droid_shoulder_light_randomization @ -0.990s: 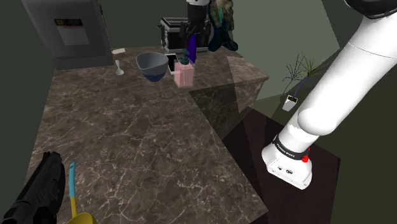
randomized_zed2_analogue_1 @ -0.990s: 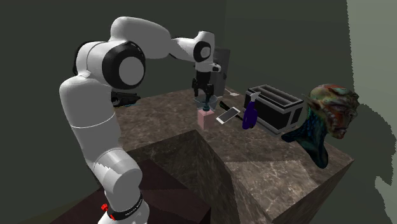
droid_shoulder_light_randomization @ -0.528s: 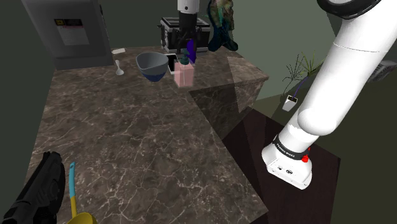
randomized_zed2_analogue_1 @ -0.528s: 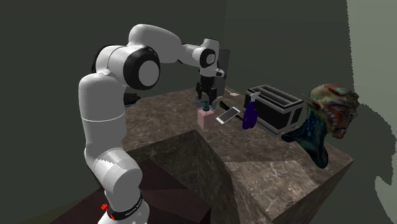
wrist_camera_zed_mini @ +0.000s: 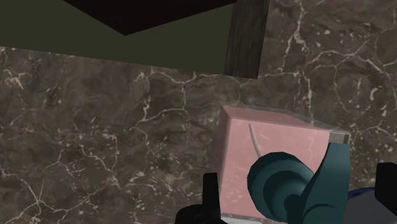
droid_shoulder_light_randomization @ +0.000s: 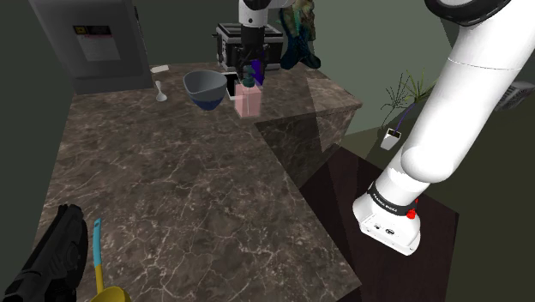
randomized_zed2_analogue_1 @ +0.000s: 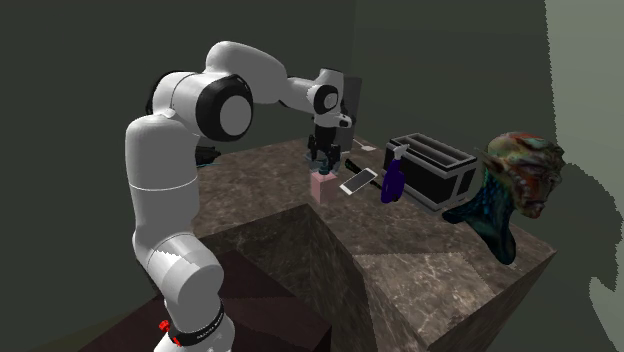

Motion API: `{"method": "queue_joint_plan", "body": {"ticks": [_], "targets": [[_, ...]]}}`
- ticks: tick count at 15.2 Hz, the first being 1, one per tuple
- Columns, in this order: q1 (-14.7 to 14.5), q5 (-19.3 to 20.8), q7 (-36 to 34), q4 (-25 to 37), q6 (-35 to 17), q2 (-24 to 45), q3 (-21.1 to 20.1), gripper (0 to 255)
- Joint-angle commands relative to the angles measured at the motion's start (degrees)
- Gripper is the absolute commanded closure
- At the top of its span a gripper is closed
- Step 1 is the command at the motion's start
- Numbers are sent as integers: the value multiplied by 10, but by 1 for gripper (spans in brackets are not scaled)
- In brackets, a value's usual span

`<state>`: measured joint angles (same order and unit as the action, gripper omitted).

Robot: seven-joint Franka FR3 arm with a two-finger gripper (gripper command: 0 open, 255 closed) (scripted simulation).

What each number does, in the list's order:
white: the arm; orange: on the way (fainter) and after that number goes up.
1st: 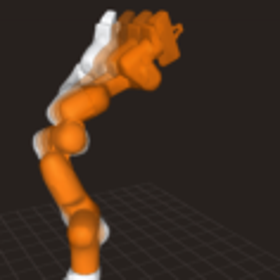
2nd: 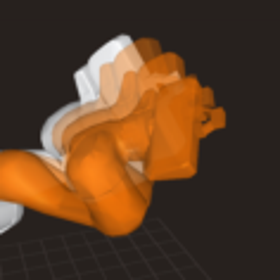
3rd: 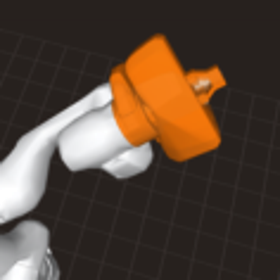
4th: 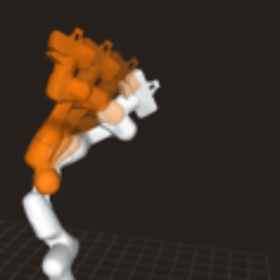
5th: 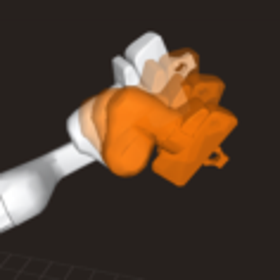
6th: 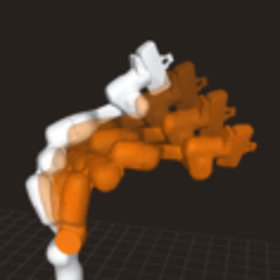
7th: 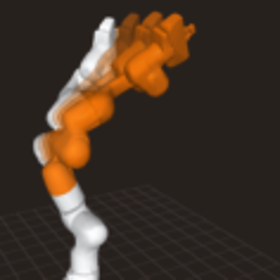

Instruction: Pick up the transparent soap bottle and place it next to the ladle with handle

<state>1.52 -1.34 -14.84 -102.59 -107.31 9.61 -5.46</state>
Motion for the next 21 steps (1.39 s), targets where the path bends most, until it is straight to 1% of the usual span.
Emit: {"method": "queue_joint_plan", "body": {"ticks": [1, 3, 4, 13, 21], "targets": [[0, 0, 0, 0, 0, 0, 0, 0], [0, 0, 0, 0, 0, 0, 0, 0], [0, 0, 0, 0, 0, 0, 0, 255], [0, 0, 0, 0, 0, 0, 0, 255], [0, -1, -1, 49, 59, -9, 0, 255]]}}
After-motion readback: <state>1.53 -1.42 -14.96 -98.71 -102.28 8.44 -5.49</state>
